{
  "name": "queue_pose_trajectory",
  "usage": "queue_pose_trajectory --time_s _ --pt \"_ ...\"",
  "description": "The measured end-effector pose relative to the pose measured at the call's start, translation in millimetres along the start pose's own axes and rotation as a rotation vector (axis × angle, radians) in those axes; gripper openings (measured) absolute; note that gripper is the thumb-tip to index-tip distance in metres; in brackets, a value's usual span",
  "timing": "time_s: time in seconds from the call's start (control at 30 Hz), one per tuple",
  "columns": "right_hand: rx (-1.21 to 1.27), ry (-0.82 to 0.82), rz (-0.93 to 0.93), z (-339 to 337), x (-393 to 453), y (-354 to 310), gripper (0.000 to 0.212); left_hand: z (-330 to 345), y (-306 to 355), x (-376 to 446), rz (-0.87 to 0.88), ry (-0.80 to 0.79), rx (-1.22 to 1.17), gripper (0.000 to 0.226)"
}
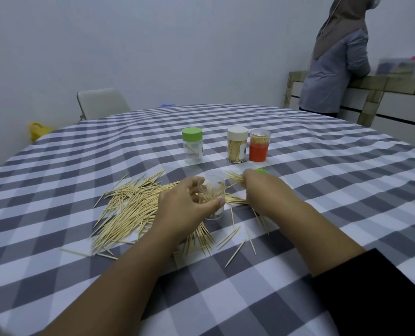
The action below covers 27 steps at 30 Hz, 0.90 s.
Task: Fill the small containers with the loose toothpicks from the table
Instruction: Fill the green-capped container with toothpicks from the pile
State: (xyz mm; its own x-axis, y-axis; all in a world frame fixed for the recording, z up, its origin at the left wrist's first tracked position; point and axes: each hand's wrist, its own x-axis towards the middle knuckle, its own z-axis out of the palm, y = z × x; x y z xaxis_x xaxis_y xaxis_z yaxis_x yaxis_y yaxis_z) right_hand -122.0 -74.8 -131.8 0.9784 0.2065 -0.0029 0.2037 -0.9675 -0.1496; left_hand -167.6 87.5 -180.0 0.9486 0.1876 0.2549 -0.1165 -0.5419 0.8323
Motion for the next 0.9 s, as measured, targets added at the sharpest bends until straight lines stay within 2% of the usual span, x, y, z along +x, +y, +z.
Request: queue_pose_trajectory --time_s 0.1,0.17,0.27,0.5,0.67,0.73,0.9 --pt "0.188 0.067 -0.027 0.5 0.6 1.0 0.022 1.3 0.2 -0.2 -0.006 -0.001 -0.008 0.074" --pt "0.455 0.134 -0.067 2.3 0.8 0.6 0.014 2.5 1.7 -0.5 -0.001 -0.003 -0.01 0.074" --pt "0.821 0.234 -0.131 2.6 -3.2 -2.1 0.014 4.5 3.2 -1.1 0.001 -0.01 -0.005 0.073" --pt "1.249 0.454 -0.259 -4.0 -7.1 -11.3 0.018 9.1 8.6 -4.3 0.014 -0.033 0.0 0.072" --pt "1.375 0.517 -0.321 -8.5 -9.0 -20.9 0.023 10.6 11.4 -5.6 0.018 -0.03 -0.012 0.072" --pt "1.385 0.464 -0.327 -6.7 -9.7 -23.8 0.021 10.8 11.6 -5.4 0.02 -0.025 -0.018 0.072" --pt "1.231 0.332 -0.292 4.0 -12.3 -25.4 0.022 10.4 11.9 -5.7 0.033 -0.03 -0.055 0.078"
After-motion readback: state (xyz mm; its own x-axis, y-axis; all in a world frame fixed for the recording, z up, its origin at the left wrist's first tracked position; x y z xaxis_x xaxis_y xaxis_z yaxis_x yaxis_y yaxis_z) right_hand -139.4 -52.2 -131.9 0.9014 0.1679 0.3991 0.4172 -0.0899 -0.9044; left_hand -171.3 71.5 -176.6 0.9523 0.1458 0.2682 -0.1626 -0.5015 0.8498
